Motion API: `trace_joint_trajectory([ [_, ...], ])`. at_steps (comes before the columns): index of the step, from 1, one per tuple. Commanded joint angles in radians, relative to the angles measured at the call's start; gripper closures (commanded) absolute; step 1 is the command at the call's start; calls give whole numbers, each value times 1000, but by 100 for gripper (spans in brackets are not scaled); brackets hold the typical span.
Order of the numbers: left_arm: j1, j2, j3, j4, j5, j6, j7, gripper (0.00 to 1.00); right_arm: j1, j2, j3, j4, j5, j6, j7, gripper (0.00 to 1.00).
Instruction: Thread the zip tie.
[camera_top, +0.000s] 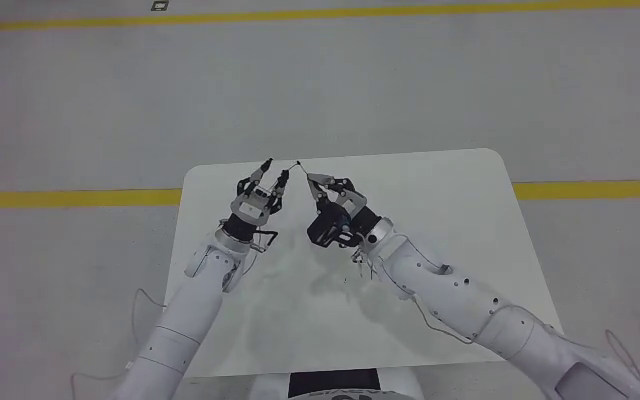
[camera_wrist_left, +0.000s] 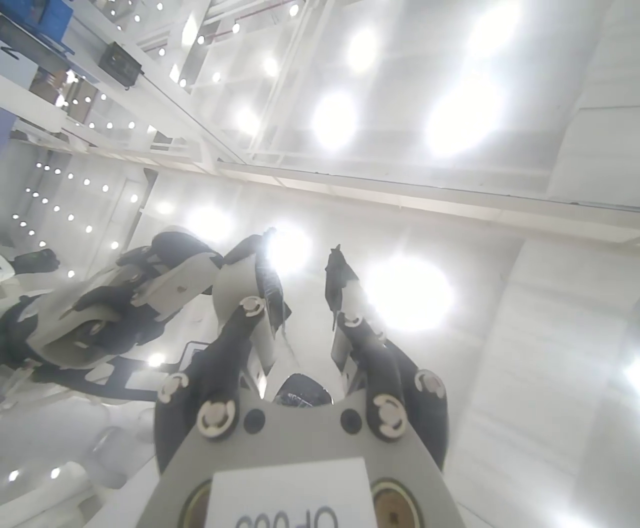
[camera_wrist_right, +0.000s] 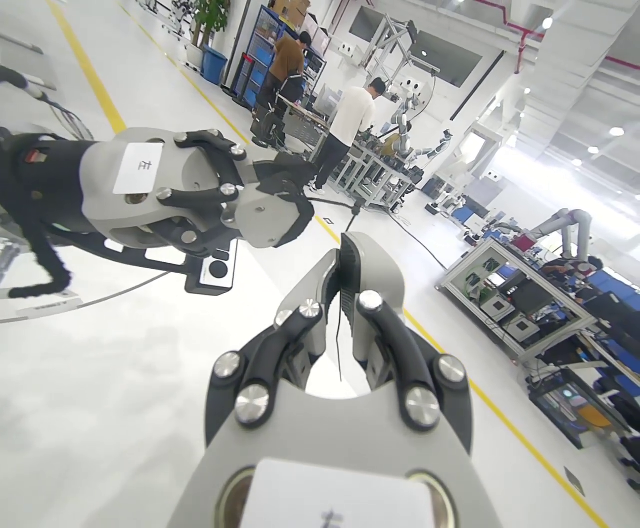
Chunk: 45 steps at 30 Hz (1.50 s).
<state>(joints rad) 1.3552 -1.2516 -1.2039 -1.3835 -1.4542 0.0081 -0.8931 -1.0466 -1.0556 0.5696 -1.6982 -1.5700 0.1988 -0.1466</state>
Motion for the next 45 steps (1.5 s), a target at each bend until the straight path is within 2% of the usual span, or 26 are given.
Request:
trace_joint_trajectory([
  [1, 1, 0, -1, -1, 1, 5, 1, 76, 1, 1, -2, -1, 0, 1, 0, 100],
  [11, -3, -3, 3, 4, 21, 31, 9, 80, 35, 11, -39, 6, 0, -6, -8, 100],
  [12, -3, -3, 3, 4, 21, 32, 9, 83, 38, 12, -43, 7, 0, -6, -7, 100],
  [15, -3, -4, 1, 5, 20, 34, 9, 100, 43, 15, -54, 11, 0, -3, -2, 100],
  [27, 1, -4, -8, 7, 26, 48, 8, 100, 24, 23, -35, 5, 0, -4, 8, 100],
  [28, 1, -4, -9, 7, 27, 49, 8, 100, 22, 23, -32, 4, 0, -7, 8, 88],
  [30, 2, -4, -10, 7, 29, 51, 7, 100, 18, 24, -27, 2, 0, -11, 6, 100],
  [38, 6, -4, -17, 1, 32, 62, 3, 100, 16, 25, -20, -2, 0, -19, 2, 100],
  [40, 8, -4, -19, 0, 32, 63, 1, 82, 17, 25, -21, -3, 0, -18, 4, 100],
  [42, 10, -4, -21, -4, 29, 64, -3, 73, 17, 25, -23, -3, 0, -17, 7, 100],
  [45, 13, -4, -23, -6, 28, 65, -8, 73, 17, 25, -25, -4, 0, -15, 16, 100],
])
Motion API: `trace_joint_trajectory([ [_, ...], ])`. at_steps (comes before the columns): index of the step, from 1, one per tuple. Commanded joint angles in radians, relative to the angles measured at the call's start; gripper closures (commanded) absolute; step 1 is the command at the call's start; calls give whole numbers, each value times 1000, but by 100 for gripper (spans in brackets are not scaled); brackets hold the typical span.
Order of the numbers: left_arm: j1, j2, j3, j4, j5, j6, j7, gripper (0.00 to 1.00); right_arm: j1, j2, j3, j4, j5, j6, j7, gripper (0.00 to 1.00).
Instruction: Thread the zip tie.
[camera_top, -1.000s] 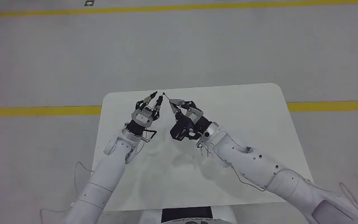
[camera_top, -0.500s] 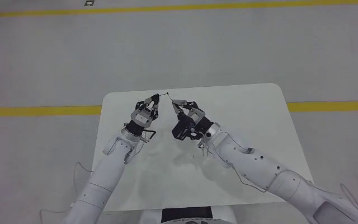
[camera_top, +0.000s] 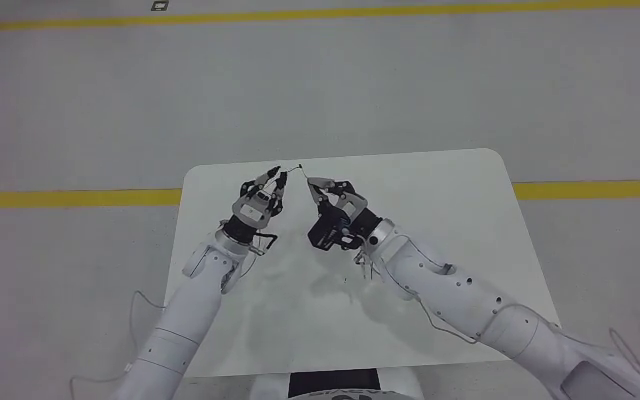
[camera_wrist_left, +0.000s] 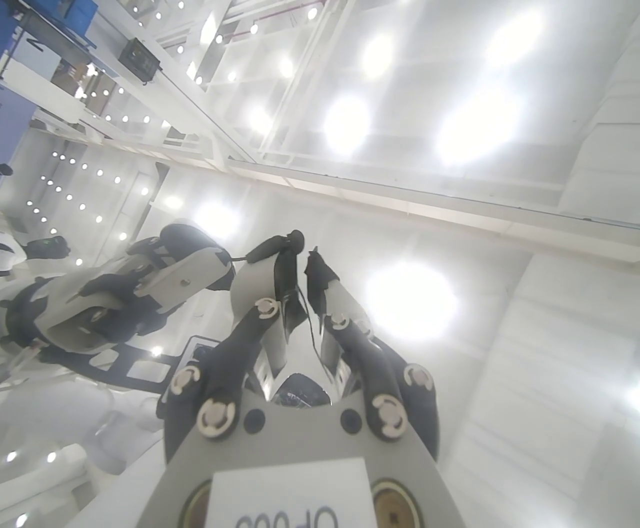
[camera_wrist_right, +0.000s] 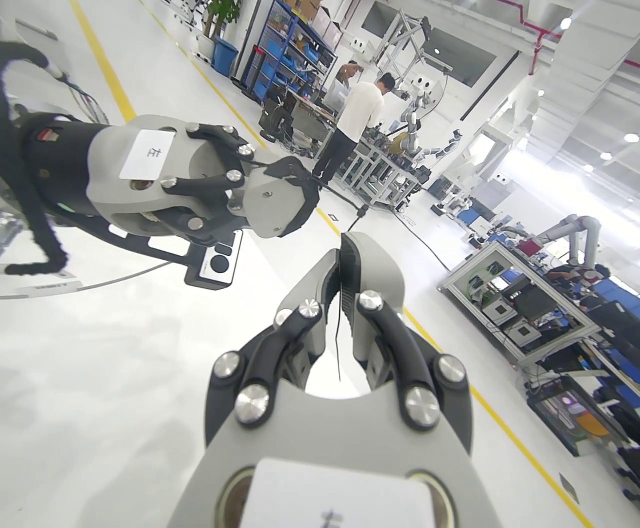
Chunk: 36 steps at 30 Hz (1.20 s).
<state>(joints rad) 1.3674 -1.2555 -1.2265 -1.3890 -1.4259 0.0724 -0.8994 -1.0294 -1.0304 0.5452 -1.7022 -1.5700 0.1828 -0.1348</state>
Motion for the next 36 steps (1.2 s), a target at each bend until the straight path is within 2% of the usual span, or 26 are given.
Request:
trace_joint_trajectory([
  [1, 2, 0, -1, -2, -1, 2, -3, 72, 0, 0, -2, -1, 0, 1, 7, 100],
  [5, 6, 0, -1, -5, -1, 11, -11, 71, 0, 0, -5, -3, 0, 4, 19, 100],
  [9, 8, 0, -4, -7, 2, 14, -15, 76, 2, 0, -9, -3, 0, 6, 32, 100],
  [17, 9, 0, -4, -5, 10, 21, -20, 100, 6, -1, -14, -2, 0, 9, 48, 100],
  [24, 7, -1, -4, -1, 8, 25, -16, 100, 6, -1, -14, 0, 0, 10, 42, 100],
  [25, 7, -1, -4, 0, 7, 25, -16, 100, 6, -1, -13, 0, 0, 11, 41, 93],
  [26, 6, -1, -5, 1, 6, 25, -16, 100, 4, -1, -11, 1, 0, 12, 41, 8],
  [27, 5, -2, -7, 3, 2, 22, -16, 100, 2, -1, -8, 1, 0, 15, 41, 0],
  [33, 1, -1, -21, 8, -9, 19, -22, 100, -45, 11, 49, -1, 16, 19, 10, 0],
  [36, 0, 0, -28, 9, -10, 24, -25, 100, -83, 22, 102, -1, 45, -12, -22, 0],
])
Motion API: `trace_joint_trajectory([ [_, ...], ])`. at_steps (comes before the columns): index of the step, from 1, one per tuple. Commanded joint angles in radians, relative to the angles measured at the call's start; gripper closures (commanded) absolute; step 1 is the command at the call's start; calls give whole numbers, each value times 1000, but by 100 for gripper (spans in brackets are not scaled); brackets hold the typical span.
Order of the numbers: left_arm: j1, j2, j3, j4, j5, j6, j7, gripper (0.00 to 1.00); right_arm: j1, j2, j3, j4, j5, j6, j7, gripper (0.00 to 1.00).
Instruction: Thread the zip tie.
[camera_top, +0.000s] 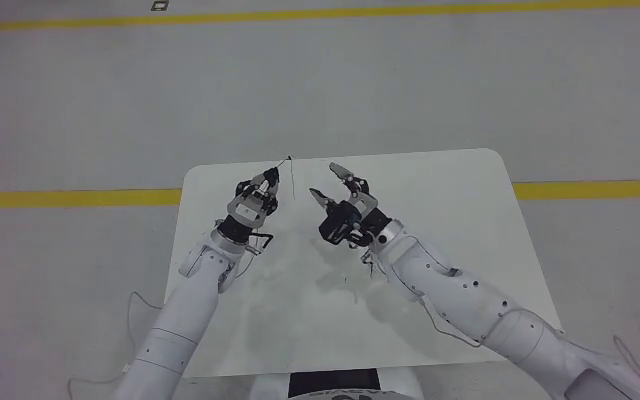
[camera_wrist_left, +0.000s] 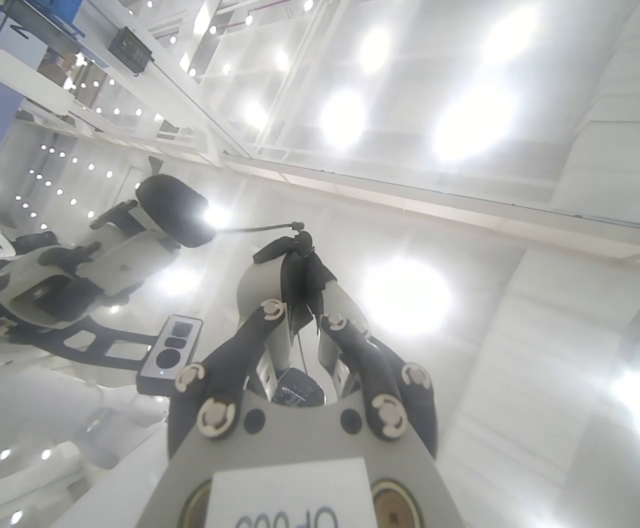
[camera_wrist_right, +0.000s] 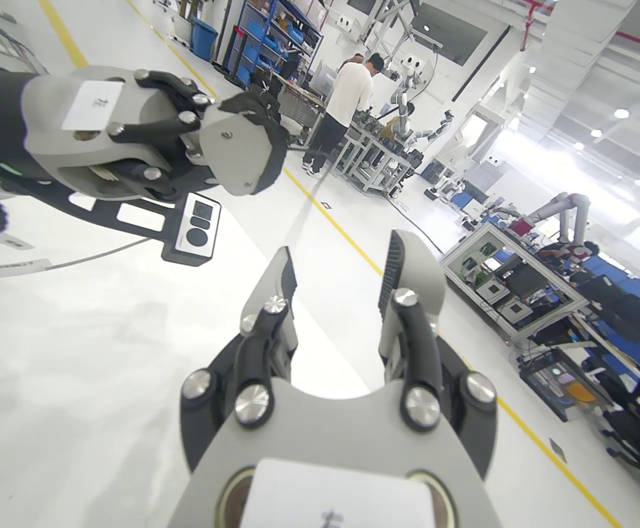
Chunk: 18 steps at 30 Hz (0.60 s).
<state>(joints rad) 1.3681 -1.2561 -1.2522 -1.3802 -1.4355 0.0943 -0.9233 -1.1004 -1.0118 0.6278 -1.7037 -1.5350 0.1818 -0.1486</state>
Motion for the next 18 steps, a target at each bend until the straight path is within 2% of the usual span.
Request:
trace_joint_trajectory([
  [1, -1, 1, -6, 0, -1, 5, -3, 100, -28, 8, 43, -2, 31, -21, -21, 0],
  [8, -9, 2, -19, 12, -17, 26, -14, 100, -101, 24, 153, -6, 97, -71, -65, 0],
  [11, -18, 2, -19, 24, -17, 42, -19, 100, -104, 24, 159, -5, 98, -76, -65, 0],
  [18, -18, 2, -19, 24, -17, 42, -19, 100, -104, 24, 159, -5, 98, -76, -65, 0],
])
